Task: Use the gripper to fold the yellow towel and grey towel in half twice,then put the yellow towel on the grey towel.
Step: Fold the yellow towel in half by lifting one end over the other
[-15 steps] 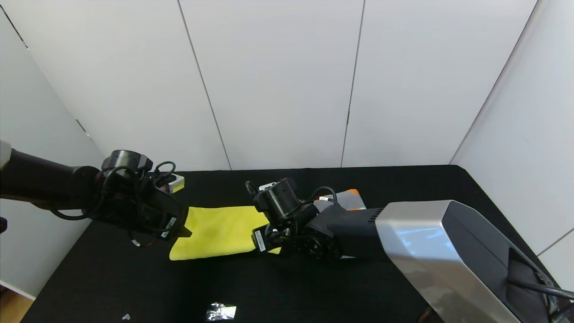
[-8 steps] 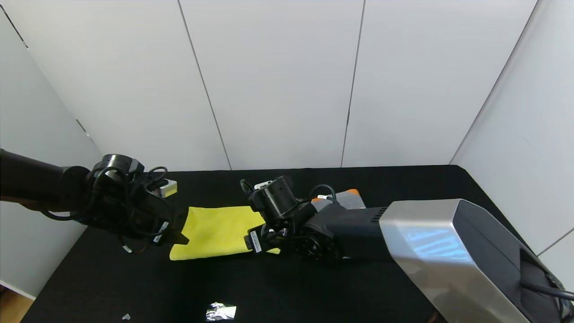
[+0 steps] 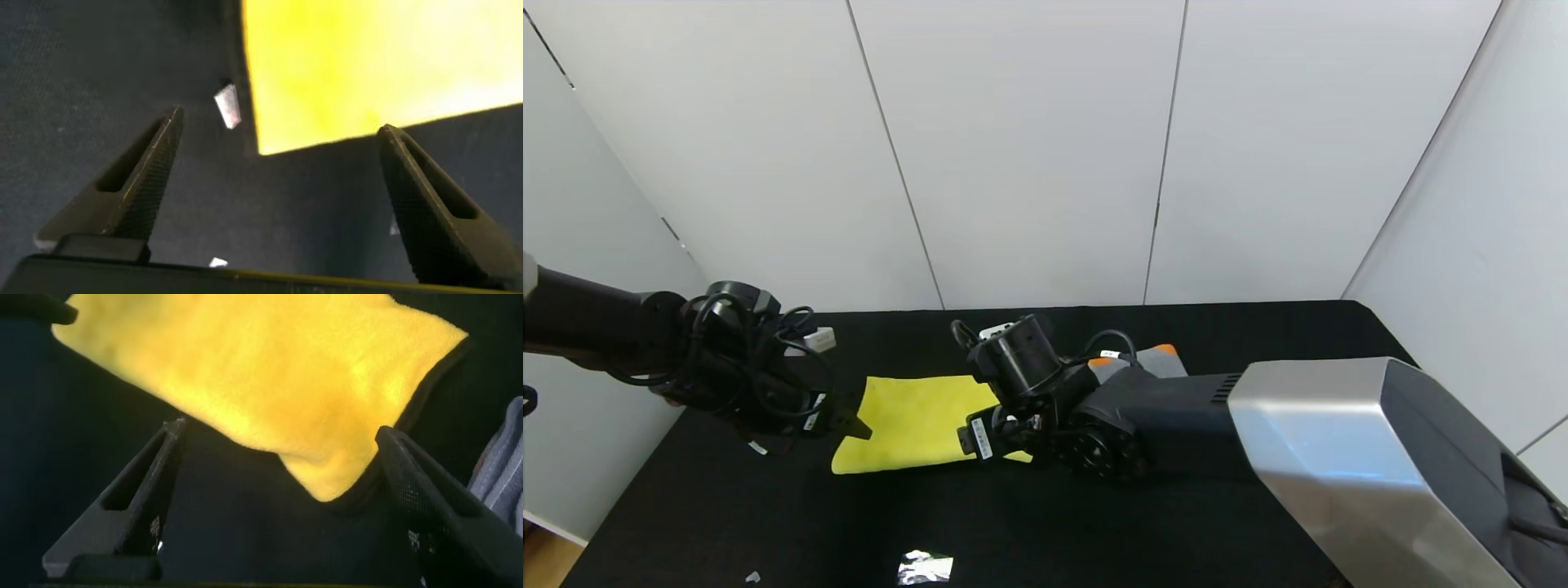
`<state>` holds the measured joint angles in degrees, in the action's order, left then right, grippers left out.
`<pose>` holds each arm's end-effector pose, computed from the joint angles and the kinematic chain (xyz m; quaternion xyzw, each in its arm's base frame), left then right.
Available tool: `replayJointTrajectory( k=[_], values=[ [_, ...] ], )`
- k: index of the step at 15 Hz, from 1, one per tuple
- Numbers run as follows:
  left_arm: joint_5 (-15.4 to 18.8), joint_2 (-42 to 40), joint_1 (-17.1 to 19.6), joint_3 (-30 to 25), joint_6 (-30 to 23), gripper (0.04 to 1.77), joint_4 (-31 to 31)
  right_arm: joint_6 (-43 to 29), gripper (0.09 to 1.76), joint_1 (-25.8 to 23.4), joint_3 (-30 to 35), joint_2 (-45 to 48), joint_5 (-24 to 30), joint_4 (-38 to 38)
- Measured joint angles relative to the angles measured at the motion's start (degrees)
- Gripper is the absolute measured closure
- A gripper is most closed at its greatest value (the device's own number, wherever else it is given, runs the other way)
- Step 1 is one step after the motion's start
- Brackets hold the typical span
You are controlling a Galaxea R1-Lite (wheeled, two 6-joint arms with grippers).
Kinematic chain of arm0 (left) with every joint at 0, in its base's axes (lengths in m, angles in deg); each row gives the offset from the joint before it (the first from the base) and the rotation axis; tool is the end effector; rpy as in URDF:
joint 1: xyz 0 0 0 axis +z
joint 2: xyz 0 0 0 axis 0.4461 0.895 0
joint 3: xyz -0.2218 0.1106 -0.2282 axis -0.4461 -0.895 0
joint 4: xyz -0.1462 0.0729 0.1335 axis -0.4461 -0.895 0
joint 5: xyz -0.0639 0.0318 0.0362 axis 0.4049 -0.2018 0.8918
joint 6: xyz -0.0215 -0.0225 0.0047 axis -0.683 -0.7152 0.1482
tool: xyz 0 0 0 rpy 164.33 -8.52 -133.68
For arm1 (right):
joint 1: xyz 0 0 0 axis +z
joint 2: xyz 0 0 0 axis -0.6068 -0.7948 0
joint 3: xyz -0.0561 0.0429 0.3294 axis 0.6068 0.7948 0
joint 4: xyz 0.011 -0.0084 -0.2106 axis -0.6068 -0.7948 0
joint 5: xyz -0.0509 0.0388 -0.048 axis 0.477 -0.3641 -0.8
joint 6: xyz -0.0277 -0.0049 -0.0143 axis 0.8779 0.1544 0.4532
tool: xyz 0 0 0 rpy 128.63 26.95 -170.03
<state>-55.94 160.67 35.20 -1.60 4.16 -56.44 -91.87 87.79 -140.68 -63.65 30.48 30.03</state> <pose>0.3968 0.0526 0.1194 -0.0071 0.5206 -0.1104 0.8466 0.3624 0.4295 0.1104 -0.0443 0.3052 0.2891 0.9063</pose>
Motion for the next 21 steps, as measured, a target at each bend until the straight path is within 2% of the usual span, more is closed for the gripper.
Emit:
replayJointTrajectory(
  k=[4, 9, 13, 21],
  values=[
    [0.11, 2.19, 0.83, 1.50, 0.07, 0.12, -1.48, 0.11, 0.17, 0.44, 4.63, 3.04, 0.32, 0.33],
    [3.34, 4.10, 1.43, 4.28, -0.09, 0.11, -6.62, 0.22, 0.16, 0.52, 12.57, 7.56, 0.51, 1.78],
    [5.53, 5.03, 2.07, 5.55, -0.30, 0.11, -7.47, 0.11, 0.15, 0.52, 17.40, 9.79, 0.62, 6.72],
    [6.19, 7.24, 2.27, 6.75, -0.82, 0.10, -7.17, 0.06, 0.15, 0.52, 18.64, 10.23, 0.55, 7.18]
  ],
)
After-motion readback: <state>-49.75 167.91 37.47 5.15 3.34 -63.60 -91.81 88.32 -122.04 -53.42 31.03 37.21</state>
